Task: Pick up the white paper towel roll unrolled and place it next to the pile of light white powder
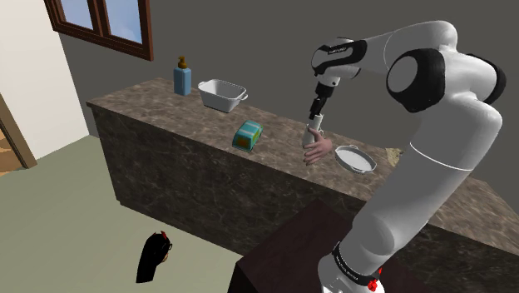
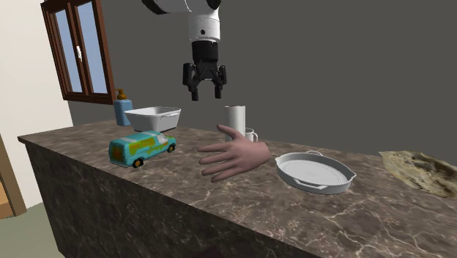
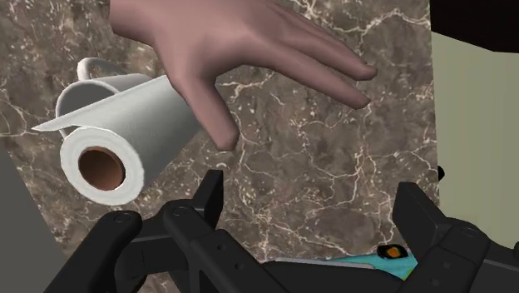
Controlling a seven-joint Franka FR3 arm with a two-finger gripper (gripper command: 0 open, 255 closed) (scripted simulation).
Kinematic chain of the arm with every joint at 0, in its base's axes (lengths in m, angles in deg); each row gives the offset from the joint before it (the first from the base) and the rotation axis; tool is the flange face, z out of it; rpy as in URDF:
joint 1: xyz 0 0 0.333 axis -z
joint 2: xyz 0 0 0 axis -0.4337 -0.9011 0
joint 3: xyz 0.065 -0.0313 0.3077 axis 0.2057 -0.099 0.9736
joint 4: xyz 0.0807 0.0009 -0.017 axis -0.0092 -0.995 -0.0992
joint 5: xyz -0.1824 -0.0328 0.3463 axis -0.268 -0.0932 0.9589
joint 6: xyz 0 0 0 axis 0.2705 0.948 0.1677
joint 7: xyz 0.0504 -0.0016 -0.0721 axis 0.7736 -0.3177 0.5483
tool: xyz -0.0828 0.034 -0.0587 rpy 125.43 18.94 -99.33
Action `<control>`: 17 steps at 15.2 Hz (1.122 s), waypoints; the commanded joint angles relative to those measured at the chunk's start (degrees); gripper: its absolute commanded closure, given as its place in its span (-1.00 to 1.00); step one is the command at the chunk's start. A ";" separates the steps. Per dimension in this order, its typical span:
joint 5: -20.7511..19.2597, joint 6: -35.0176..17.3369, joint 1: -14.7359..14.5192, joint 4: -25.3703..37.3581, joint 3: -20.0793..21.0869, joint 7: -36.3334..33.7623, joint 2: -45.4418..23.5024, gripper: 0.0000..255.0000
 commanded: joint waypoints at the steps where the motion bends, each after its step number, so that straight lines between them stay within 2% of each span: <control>1: 2.40 0.27 1.44 4.49 -0.75 3.24 -4.66 -1.00; 5: 7.19 2.26 5.44 15.15 -1.00 8.53 -14.29 -1.00; 9: 11.43 5.88 10.70 28.39 -0.17 12.38 -24.54 -1.00; 10: 11.74 6.28 11.26 29.73 0.01 12.62 -25.49 -1.00; 17: 12.40 1.13 11.07 25.58 0.46 13.16 -26.65 -1.00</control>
